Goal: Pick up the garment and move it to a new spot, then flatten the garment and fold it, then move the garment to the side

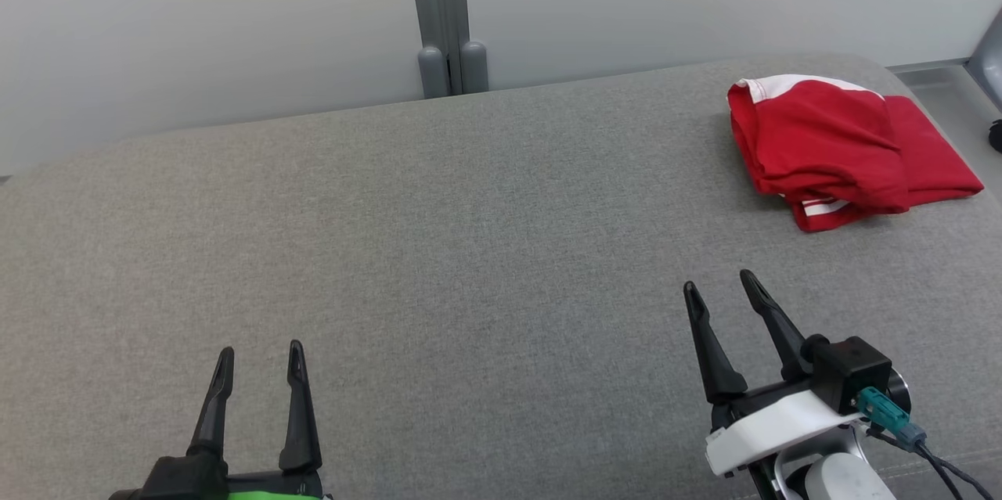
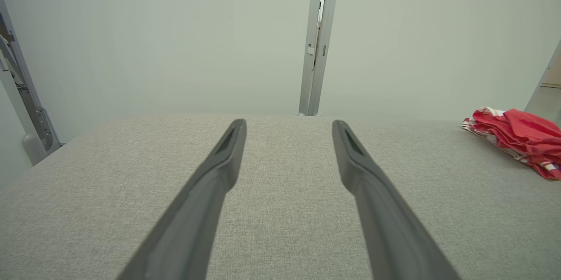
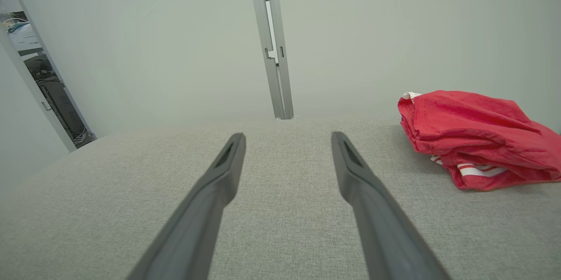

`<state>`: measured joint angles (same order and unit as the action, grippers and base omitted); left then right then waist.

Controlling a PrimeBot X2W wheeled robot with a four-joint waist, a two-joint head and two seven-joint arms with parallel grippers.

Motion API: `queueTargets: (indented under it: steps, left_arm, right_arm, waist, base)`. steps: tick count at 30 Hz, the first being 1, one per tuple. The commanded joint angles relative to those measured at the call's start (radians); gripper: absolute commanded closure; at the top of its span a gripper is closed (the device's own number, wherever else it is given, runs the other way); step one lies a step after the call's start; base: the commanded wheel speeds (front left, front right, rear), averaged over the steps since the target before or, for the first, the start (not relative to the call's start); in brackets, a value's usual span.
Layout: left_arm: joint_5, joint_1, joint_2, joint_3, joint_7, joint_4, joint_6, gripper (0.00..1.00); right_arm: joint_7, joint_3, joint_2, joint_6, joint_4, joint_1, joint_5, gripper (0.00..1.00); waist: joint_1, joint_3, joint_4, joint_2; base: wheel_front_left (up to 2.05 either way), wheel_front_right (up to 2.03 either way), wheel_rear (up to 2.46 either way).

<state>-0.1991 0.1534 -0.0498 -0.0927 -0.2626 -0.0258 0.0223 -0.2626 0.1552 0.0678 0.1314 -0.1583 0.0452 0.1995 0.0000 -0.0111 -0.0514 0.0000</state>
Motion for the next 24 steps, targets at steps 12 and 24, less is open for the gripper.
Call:
queueTargets:
  steps: [12, 24]
  left_arm:
    - [-0.070, -0.004, -0.002, 0.000, 0.015, 0.037, 0.001, 1.00]
    - [-0.304, -0.049, -0.018, 0.015, 0.059, 0.078, -0.025, 1.00]
  right_arm:
    - [0.015, -0.008, 0.002, 0.000, -0.032, -0.017, 0.074, 1.00]
    - [0.062, -0.036, 0.011, 0.000, -0.042, -0.001, 0.303, 1.00]
  waist:
    - [0.0000, -0.007, 0.007, 0.0000]
    - [0.0000, -0.005, 0.011, 0.0000]
  base:
    - [0.00, 0.00, 0.00]
    - [0.00, 0.00, 0.00]
